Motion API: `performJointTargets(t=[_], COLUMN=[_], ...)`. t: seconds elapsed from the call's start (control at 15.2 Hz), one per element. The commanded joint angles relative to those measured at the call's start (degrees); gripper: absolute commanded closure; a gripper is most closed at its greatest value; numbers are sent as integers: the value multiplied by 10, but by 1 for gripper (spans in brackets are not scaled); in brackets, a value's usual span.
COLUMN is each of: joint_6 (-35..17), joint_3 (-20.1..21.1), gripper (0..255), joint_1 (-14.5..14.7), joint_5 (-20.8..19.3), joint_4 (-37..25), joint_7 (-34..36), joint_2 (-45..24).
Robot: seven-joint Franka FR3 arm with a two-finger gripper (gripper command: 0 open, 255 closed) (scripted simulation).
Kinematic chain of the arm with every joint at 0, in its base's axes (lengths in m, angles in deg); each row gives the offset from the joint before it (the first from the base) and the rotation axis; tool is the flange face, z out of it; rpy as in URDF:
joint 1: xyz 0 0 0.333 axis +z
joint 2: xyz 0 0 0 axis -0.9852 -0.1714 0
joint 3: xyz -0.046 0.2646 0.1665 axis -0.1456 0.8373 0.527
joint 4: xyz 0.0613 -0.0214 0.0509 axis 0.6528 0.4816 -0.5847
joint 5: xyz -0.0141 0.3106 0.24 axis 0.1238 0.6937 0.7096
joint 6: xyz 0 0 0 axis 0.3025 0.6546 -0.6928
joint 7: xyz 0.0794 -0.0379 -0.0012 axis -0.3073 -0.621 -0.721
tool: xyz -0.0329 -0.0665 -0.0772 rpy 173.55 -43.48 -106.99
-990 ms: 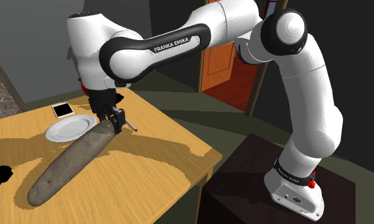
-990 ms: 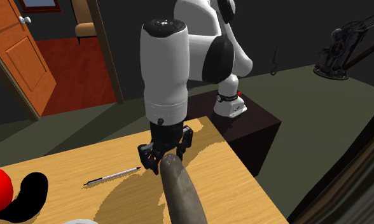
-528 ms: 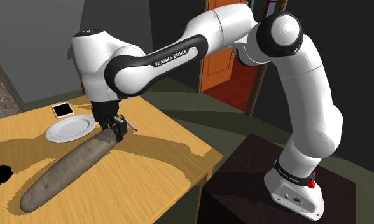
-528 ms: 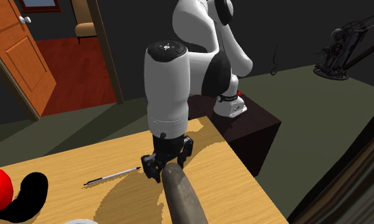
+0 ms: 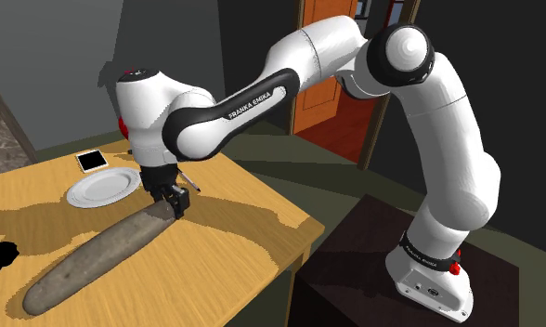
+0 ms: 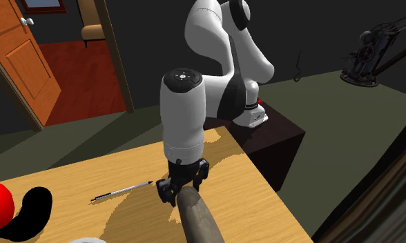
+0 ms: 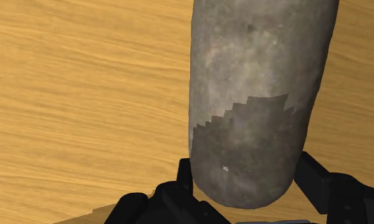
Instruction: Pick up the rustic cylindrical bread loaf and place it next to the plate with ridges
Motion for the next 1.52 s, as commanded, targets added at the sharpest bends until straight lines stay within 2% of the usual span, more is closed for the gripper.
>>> performJointTargets(t=[0.0, 0.2, 0.73, 0.79, 1.12, 1.45], joint_6=[-9, -25, -25, -25, -25, 23], joint_3=[-5, -12, -12, -12, -12, 12], gripper=[255, 255, 255, 0, 0, 0], joint_1=[4, 7, 7, 7, 7, -6], joint_5=[-7, -15, -15, -15, -15, 14], joint_4=[2, 9, 9, 10, 9, -10], joint_7=[3, 9, 9, 9, 9, -7], joint_2=[-8, -18, -18, -18, -18, 17])
